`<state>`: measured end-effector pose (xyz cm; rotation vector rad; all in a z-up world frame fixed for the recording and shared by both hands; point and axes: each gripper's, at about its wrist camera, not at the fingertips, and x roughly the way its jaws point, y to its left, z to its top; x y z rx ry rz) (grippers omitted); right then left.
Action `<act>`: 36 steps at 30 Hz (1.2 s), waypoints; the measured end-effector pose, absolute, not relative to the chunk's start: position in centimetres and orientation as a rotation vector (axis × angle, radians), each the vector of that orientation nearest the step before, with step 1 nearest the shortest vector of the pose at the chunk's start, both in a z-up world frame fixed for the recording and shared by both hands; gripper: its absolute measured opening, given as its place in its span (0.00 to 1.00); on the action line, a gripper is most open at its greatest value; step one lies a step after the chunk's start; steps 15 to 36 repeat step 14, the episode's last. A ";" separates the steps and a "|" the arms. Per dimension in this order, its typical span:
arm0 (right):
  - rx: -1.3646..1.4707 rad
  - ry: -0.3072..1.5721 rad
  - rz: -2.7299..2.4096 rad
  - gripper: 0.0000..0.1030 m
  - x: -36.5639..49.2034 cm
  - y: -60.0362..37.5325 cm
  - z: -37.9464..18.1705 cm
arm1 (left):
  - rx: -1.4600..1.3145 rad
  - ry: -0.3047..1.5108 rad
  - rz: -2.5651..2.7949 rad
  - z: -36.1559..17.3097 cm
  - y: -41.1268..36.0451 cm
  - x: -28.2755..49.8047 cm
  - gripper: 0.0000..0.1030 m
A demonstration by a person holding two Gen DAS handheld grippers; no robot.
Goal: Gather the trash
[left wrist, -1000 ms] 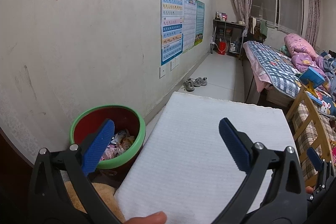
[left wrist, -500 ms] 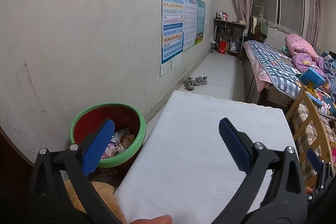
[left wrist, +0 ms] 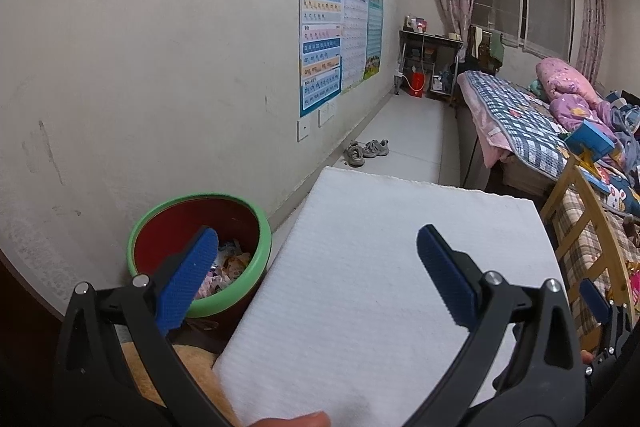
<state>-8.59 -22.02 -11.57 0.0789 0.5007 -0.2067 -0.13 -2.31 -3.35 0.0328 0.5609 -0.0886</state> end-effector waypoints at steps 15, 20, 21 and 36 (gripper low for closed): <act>0.043 0.672 -0.316 0.93 -5.3 -27.3 -17.6 | -0.007 0.745 -0.049 -7.9 1.1 1.5 0.95; 0.043 0.672 -0.316 0.93 -5.3 -27.3 -17.6 | -0.007 0.745 -0.049 -7.9 1.1 1.5 0.95; 0.043 0.672 -0.316 0.93 -5.3 -27.3 -17.6 | -0.007 0.745 -0.049 -7.9 1.1 1.5 0.95; 0.043 0.672 -0.316 0.93 -5.3 -27.3 -17.6 | -0.007 0.745 -0.049 -7.9 1.1 1.5 0.95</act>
